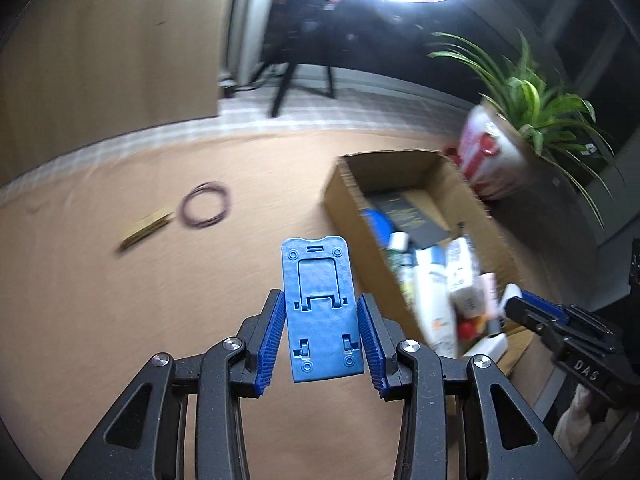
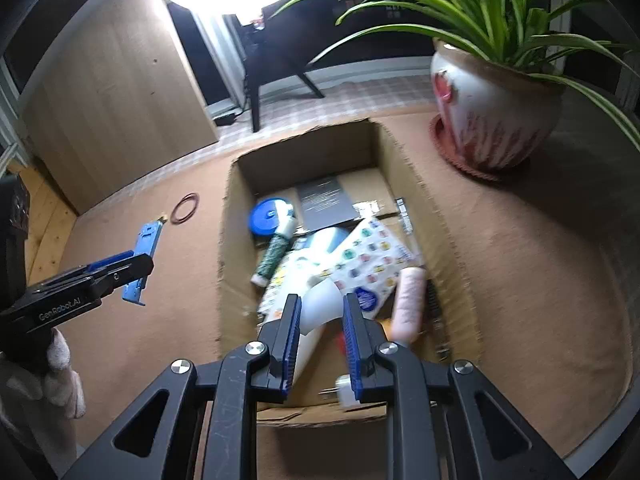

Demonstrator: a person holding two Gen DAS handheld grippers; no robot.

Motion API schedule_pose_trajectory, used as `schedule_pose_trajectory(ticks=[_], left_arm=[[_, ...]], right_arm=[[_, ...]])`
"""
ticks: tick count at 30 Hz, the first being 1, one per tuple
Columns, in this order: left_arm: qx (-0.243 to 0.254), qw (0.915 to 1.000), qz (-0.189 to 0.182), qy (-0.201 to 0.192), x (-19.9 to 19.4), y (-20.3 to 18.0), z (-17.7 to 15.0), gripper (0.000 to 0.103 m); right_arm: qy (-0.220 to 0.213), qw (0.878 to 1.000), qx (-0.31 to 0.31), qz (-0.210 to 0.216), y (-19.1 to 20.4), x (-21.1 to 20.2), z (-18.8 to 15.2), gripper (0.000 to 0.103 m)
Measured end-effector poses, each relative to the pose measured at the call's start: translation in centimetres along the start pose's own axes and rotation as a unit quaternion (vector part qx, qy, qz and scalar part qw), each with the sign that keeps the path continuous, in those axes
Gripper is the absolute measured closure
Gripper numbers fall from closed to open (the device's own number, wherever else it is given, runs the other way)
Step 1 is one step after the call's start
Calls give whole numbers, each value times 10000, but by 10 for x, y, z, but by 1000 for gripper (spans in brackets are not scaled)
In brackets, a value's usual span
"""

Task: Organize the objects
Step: 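Carry the phone stand and eraser into the box and open both tools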

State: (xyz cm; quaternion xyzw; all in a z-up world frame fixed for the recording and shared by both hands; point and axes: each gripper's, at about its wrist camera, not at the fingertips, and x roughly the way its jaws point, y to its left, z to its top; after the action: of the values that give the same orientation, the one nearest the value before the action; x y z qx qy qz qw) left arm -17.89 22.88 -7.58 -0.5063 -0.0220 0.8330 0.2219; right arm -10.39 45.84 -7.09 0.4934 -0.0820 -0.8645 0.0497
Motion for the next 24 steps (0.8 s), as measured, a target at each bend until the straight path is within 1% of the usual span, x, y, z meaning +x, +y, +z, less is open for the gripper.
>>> schedule_pose_trajectory(ticks=[4, 7, 12, 15, 16, 17, 18, 19, 20, 24], left_arm=[[245, 9996, -123, 29, 13, -34, 9, 63], [357, 9991, -233, 58, 19, -52, 12, 63], [448, 9986, -284, 86, 26, -68, 14, 63], [579, 9973, -432, 102, 29, -76, 13, 62], [590, 9973, -437, 85, 28, -76, 13, 59], [590, 9973, -421, 61, 28, -76, 13, 54], [599, 9974, -410, 28, 27, -76, 13, 52], [602, 9974, -394, 14, 26, -75, 13, 51], [593, 9976, -369, 10, 26, -74, 13, 51], [556, 9982, -227, -25, 21, -67, 14, 51]], right_arm=[[-8, 10000, 3, -29, -9, 0, 2, 84], [-89, 10000, 7, -21, -13, -3, 3, 84], [-144, 9999, 3, -67, -21, -5, 5, 82], [-191, 9998, 63, -3, -25, -6, 4, 74], [-199, 9998, 79, 53, -26, -7, 4, 62], [-212, 9997, 98, 53, -27, -8, 5, 43], [-281, 9995, 118, 6, -27, -10, 5, 36], [-345, 9993, 115, -7, -26, -12, 5, 31], [-390, 9992, 83, 5, -25, -14, 5, 31], [-336, 9994, 14, 27, -21, -14, 6, 31]])
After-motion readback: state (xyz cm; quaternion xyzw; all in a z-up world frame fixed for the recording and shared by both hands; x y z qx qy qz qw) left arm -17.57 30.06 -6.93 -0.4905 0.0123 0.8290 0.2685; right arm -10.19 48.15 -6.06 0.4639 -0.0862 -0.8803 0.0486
